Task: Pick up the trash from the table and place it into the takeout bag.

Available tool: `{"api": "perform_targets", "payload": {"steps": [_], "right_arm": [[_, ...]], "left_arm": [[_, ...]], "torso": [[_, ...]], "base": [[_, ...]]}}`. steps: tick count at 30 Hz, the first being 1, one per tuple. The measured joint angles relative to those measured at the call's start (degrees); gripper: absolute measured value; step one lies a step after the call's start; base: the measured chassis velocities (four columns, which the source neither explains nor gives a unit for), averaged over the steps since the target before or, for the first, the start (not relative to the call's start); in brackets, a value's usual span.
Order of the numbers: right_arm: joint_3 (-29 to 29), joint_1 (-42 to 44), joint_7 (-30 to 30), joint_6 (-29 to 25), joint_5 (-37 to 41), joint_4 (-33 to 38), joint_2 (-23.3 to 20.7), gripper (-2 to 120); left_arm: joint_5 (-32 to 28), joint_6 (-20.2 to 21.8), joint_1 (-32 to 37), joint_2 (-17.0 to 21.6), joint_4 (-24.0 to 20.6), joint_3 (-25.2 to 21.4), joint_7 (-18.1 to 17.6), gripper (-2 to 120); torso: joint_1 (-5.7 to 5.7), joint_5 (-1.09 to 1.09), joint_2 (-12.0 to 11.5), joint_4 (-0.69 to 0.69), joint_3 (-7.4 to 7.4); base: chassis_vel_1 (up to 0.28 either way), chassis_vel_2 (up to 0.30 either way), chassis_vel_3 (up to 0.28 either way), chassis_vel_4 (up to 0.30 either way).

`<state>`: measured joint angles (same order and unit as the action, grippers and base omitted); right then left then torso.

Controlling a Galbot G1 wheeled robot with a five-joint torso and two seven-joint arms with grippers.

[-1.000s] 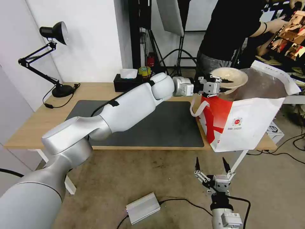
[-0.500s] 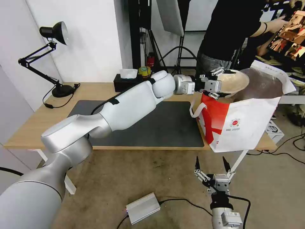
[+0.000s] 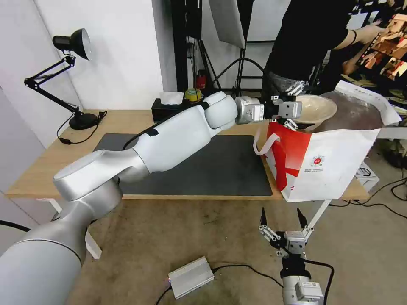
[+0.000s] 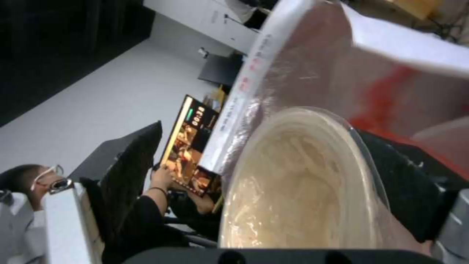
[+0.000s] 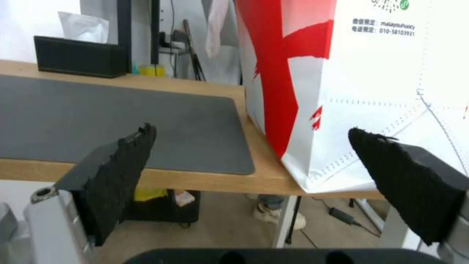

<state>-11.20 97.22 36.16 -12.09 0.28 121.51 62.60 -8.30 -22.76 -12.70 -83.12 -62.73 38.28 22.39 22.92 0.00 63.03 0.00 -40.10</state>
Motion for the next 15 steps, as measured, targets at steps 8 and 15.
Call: {"api": "perform_targets", "payload": {"steps": [8, 15], "right_arm": [[0.01, 0.13, 0.00, 0.00, -0.08, -0.09, -0.03, 100], [0.00, 0.16, 0.00, 0.00, -0.38, -0.09, -0.08, 100]], "left_arm": [[-4.26, 2.16, -0.45, -0.58, -1.26, -0.24, -1.85, 100], [-6.38, 3.21, -0.66, -0.58, -1.66, -0.23, -3.58, 100]], "torso": [[0.00, 0.00, 0.00, -0.01, 0.00], [0.00, 0.00, 0.00, 0.00, 0.00]], "base": [[0.000, 0.000, 0.000, 0.000], [0.000, 0.000, 0.000, 0.000]]}}
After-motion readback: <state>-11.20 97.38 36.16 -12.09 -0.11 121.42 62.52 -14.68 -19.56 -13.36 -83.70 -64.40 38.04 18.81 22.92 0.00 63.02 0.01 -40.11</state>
